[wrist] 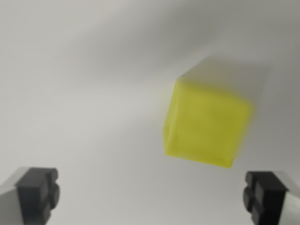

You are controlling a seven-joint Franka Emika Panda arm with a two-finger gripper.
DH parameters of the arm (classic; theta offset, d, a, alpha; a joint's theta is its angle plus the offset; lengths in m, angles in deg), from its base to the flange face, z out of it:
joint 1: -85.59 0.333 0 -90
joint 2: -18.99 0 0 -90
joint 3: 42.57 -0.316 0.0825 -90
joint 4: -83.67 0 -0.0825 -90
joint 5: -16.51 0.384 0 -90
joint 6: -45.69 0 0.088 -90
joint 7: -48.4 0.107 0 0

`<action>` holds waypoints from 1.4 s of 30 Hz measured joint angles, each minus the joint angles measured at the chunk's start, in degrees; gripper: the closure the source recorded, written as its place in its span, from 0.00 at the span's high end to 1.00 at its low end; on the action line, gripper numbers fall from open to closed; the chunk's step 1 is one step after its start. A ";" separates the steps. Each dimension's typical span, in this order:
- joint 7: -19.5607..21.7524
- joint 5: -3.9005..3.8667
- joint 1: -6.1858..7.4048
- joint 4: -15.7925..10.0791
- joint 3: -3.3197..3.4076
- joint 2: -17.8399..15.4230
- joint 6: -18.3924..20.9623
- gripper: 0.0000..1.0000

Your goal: Pick yellow cube

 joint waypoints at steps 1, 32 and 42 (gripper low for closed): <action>0.26 -0.01 -0.13 -0.17 0.00 0.23 -0.39 1.00; 6.51 -0.62 -3.58 -3.07 -0.05 6.93 -9.70 1.00; 6.78 -0.94 -3.62 -2.18 -0.04 10.79 -12.63 1.00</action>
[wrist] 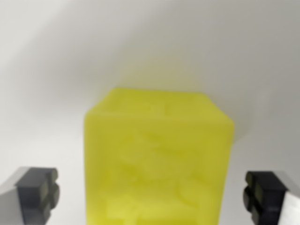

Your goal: Pick yellow cube

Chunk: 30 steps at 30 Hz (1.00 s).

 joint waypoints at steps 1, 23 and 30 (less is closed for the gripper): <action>0.03 -0.04 0.00 0.10 0.00 0.39 -0.29 1.00; 0.17 -0.24 -0.09 0.13 -0.04 0.32 -0.22 0.00; -0.03 0.02 -0.03 -0.51 -0.04 -2.27 1.72 0.00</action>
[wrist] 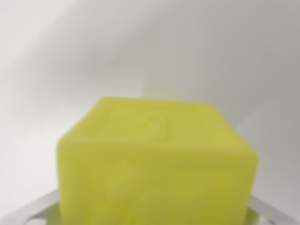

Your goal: Pick yellow cube

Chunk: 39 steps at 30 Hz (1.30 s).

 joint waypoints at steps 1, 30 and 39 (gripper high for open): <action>-0.03 0.04 0.01 -0.10 0.00 -0.39 0.31 0.00; -0.54 0.76 0.13 -1.36 0.01 -11.22 9.86 0.00; -0.63 0.89 0.16 -1.27 0.01 -14.28 13.04 0.00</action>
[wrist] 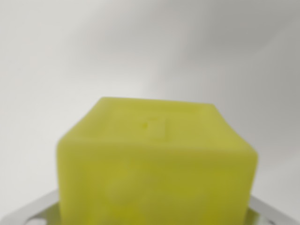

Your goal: Pick yellow cube

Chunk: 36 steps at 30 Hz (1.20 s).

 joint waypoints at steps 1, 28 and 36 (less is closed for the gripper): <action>-0.01 0.01 0.00 0.02 0.00 -0.33 0.36 0.00; -0.19 0.27 0.02 1.90 0.00 -8.33 10.27 0.00; -0.23 0.32 0.02 2.87 0.00 -10.35 13.26 0.00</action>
